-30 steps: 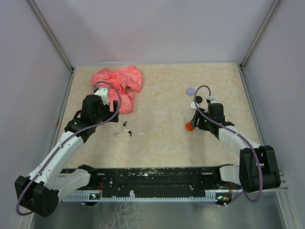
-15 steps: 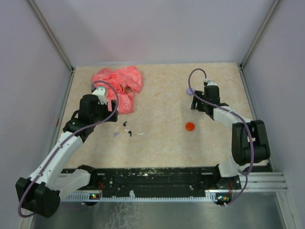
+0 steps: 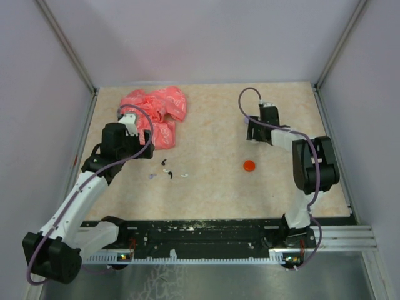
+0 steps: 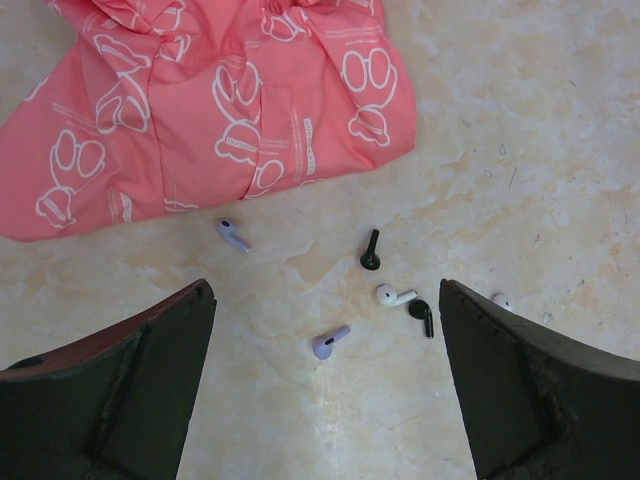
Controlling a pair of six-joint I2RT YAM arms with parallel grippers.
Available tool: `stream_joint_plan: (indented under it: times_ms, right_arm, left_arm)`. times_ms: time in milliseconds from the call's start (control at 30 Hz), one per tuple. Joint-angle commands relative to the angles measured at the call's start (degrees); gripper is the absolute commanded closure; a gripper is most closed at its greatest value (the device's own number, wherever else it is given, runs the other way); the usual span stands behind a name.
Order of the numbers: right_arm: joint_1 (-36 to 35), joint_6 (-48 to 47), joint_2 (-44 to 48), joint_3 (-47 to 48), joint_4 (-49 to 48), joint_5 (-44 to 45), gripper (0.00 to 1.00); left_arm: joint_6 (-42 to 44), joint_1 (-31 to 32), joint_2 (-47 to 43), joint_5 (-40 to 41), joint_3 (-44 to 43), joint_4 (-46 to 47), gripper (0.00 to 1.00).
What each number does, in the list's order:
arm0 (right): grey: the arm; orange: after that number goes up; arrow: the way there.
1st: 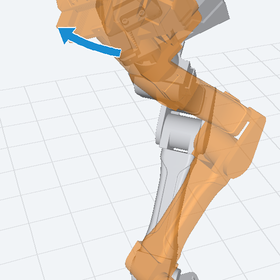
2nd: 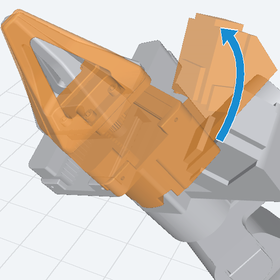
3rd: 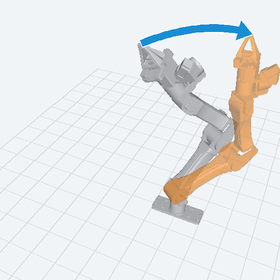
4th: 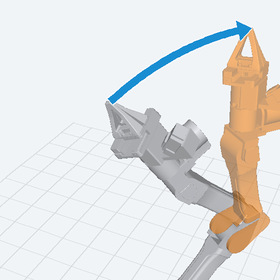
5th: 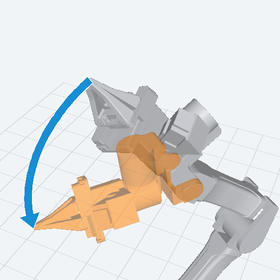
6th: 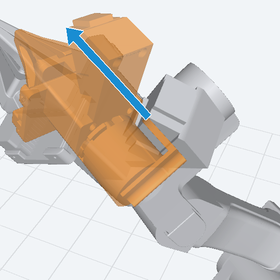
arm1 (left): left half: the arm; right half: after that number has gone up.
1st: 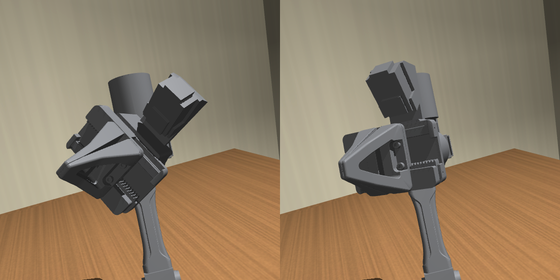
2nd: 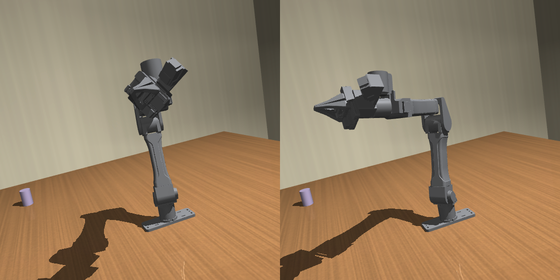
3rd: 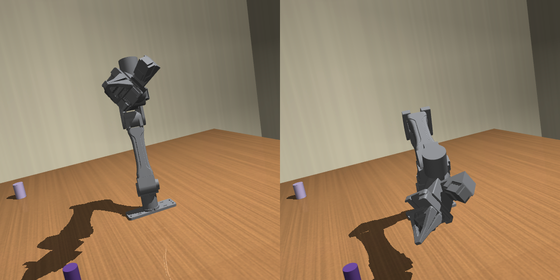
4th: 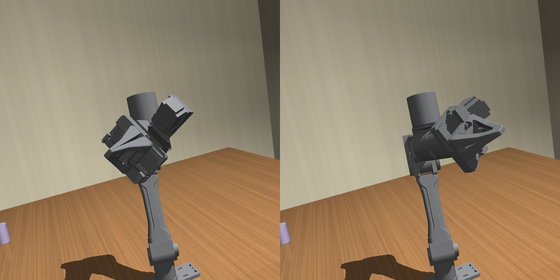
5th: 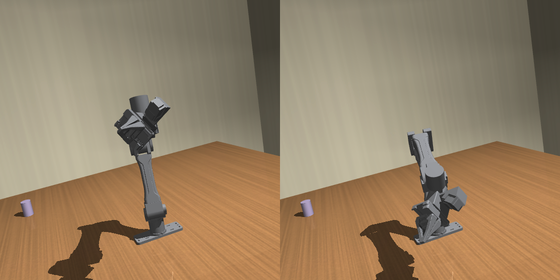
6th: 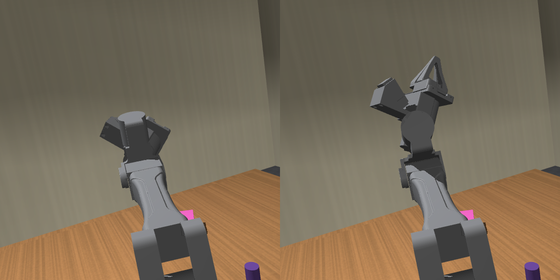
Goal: Insert the wireless bluetooth earbuds into the charging case
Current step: Move the charging case to the center of the board.
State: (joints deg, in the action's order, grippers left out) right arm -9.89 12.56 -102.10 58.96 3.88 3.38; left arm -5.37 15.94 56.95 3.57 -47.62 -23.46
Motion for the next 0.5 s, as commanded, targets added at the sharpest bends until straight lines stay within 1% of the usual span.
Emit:
stream_joint_plan:
  times_ms: [0,200,333,467]
  right_arm:
    - [-0.7,-2.8,-2.9,5.5,-0.1,-0.1,0.33]
    - [-1.7,-4.8,-5.5,7.9,2.6,-0.8,0.39]
    - [-4.2,-7.2,-5.8,8.6,4.6,0.1,0.43]
    - [-7.9,-10.9,-5.1,7.9,5.2,-1.7,0.46]
  left_arm:
    - [-0.3,-0.8,0.3,-1.8,0.4,1.6,0.03]
    - [-0.4,-1.2,0.4,-2.5,0.5,1.7,0.03]
    - [-0.4,-1.4,0.4,-2.8,0.5,1.8,0.04]
    - [-0.4,-1.5,0.4,-3.3,0.6,1.8,0.04]
